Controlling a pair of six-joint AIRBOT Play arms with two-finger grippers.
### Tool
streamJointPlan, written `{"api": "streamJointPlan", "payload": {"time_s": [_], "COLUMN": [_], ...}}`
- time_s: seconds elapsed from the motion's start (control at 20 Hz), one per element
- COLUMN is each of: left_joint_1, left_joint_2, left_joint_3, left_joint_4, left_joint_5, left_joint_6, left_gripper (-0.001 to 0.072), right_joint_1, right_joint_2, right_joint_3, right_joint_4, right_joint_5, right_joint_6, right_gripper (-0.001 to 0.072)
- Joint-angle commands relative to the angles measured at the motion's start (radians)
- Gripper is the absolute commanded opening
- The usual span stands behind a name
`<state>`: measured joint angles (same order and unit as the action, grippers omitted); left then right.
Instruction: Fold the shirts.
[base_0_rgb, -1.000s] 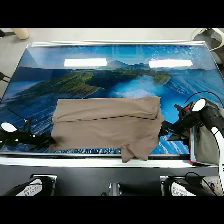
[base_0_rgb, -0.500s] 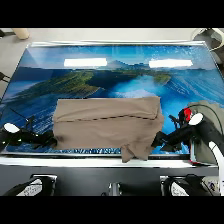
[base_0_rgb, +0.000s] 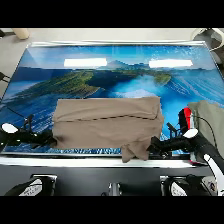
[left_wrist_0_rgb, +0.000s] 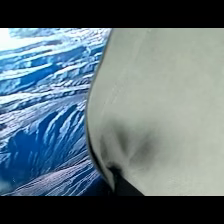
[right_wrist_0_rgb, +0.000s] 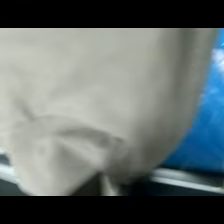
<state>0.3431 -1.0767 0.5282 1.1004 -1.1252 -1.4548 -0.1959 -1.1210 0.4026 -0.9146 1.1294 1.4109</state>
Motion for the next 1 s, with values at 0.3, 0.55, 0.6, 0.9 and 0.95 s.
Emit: {"api": "streamJointPlan", "payload": {"time_s": [0.3,0.55,0.6,0.9,0.95], "left_joint_1": [0.0,-0.042,-0.053,-0.111,-0.113], "left_joint_2": [0.123,-0.124,-0.212,-0.571,-0.595], "left_joint_3": [0.249,0.448,0.506,0.769,0.782], "left_joint_4": [-0.001,-0.089,-0.112,-0.207,-0.207], "left_joint_5": [-0.054,0.054,0.057,0.001,0.008], "left_joint_6": [0.035,0.004,0.004,-0.016,-0.042], "left_gripper": [0.0034,0.0035,0.0036,0.0081,0.0371], "right_joint_1": [0.0,0.001,0.008,0.086,0.086], "right_joint_2": [0.097,-0.191,-0.278,-0.584,-0.59], "right_joint_3": [0.397,0.722,0.779,0.942,0.943], "right_joint_4": [-0.003,0.013,0.024,0.054,0.046], "right_joint_5": [0.098,-0.098,-0.116,-0.228,-0.23], "right_joint_6": [0.006,0.023,0.021,0.071,0.074], "right_gripper": [0.001,0.001,0.001,0.0015,0.002]}}
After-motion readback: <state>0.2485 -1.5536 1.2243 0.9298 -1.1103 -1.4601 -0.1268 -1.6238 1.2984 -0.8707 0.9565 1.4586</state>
